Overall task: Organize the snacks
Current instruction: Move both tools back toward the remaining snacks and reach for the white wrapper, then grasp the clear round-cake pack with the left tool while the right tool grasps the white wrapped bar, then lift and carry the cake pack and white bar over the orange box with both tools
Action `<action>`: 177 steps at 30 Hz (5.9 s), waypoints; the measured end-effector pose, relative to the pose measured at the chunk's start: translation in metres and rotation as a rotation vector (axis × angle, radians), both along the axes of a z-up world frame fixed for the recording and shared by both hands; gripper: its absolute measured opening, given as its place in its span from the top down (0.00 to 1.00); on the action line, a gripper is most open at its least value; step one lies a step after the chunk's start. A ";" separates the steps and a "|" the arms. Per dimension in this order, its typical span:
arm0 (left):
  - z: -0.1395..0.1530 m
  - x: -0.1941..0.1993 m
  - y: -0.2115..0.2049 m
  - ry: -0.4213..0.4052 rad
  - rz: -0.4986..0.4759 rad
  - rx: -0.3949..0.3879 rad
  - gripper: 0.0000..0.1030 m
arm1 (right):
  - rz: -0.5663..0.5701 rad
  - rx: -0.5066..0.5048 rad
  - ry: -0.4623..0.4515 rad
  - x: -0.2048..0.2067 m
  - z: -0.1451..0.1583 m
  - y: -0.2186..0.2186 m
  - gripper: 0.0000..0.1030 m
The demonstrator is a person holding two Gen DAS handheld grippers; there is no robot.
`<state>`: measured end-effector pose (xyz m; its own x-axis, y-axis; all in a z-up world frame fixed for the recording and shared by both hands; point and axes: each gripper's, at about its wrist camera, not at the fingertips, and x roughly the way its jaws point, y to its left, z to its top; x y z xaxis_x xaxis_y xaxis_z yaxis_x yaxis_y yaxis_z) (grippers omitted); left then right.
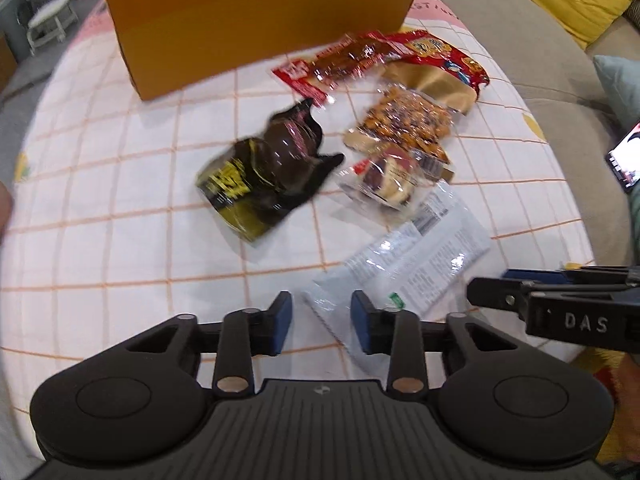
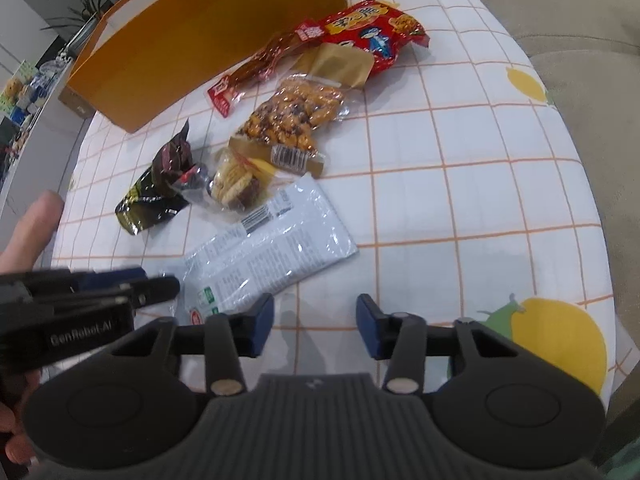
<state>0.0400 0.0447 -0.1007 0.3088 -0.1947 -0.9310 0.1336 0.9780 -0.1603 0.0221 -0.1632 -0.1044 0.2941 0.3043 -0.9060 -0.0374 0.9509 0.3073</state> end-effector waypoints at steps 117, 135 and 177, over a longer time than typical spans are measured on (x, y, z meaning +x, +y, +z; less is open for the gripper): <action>0.017 0.026 -0.024 -0.254 0.136 -0.107 0.50 | 0.111 -0.175 -0.260 0.028 0.017 0.005 0.50; 0.091 0.048 0.013 -0.392 0.177 -0.050 0.51 | 0.143 -0.130 -0.467 0.049 0.093 0.015 0.50; 0.056 0.239 0.073 -0.144 0.139 0.255 0.50 | 0.326 -0.310 -0.530 0.275 0.078 0.148 0.51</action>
<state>0.2794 0.1181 -0.0451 0.4483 0.0926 -0.8891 -0.0010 0.9947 0.1031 0.2972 -0.0154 -0.0261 0.6582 0.2029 -0.7250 -0.4059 0.9067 -0.1147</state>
